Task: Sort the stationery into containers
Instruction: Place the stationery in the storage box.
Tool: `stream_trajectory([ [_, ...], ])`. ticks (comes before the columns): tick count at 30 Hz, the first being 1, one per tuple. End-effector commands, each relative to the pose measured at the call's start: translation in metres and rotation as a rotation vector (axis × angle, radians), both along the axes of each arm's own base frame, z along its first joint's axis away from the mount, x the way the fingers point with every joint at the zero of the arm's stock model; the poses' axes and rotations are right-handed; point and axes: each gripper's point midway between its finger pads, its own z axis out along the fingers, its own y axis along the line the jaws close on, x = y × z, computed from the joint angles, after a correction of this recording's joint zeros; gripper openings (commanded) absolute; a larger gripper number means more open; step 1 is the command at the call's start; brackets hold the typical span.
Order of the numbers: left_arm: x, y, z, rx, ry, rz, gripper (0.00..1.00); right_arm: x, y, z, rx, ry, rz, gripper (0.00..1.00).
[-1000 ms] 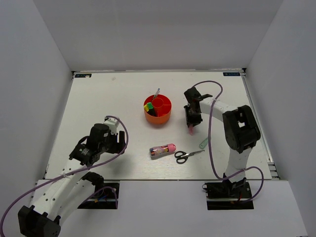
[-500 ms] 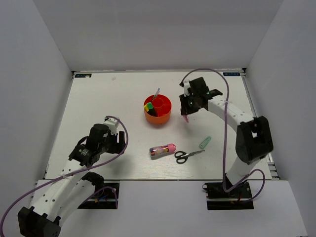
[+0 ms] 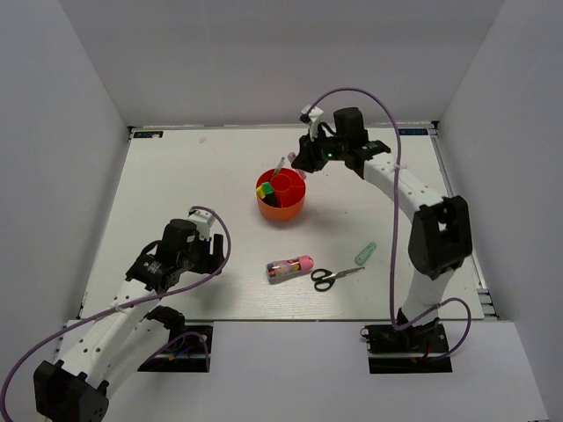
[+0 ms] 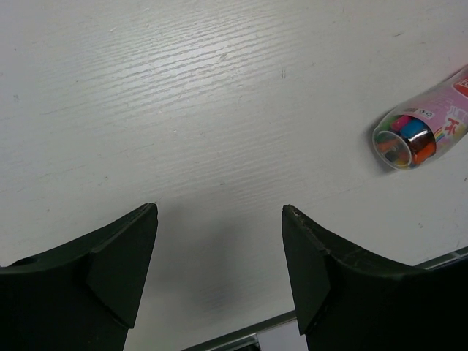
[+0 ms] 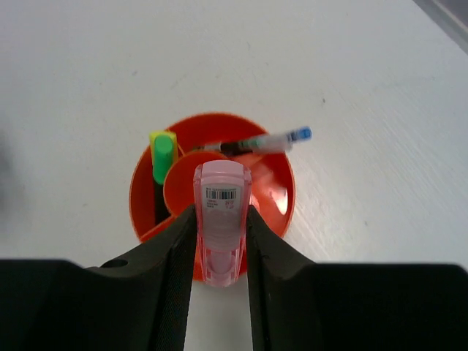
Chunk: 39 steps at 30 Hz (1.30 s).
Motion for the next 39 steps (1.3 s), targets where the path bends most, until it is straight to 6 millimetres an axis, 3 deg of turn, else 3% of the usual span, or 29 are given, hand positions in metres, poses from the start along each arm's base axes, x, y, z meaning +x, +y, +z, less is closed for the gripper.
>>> stream_trajectory([
  [1, 0.000, 0.005, -0.003, 0.024, 0.000, 0.008, 0.79, 0.013, 0.032, 0.046, 0.150, -0.135, 0.193, 0.00],
  [2, 0.000, 0.006, -0.003, 0.027, 0.003, 0.011, 0.79, 0.023, 0.035, 0.039, 0.171, -0.134, 0.201, 0.00],
  [4, 0.000, 0.005, -0.004, 0.030, 0.003, 0.006, 0.79, 0.028, 0.038, 0.047, 0.212, -0.131, 0.219, 0.00],
  [5, 0.000, 0.006, -0.004, 0.031, 0.003, 0.007, 0.79, 0.033, 0.039, 0.038, 0.223, -0.106, 0.223, 0.00],
  [11, 0.001, 0.010, -0.005, 0.051, 0.003, 0.020, 0.79, 0.028, 0.035, 0.017, 0.303, -0.039, 0.309, 0.00],
  [22, 0.000, 0.008, -0.007, 0.053, 0.017, 0.007, 0.79, 0.047, 0.018, -0.006, 0.443, 0.018, 0.316, 0.00],
  [24, 0.001, 0.008, -0.007, 0.052, 0.012, 0.010, 0.79, 0.042, 0.027, -0.008, 0.446, 0.026, 0.343, 0.00],
  [39, 0.000, 0.009, -0.009, 0.057, 0.024, 0.011, 0.79, 0.043, 0.027, -0.038, 0.451, 0.076, 0.341, 0.00],
])
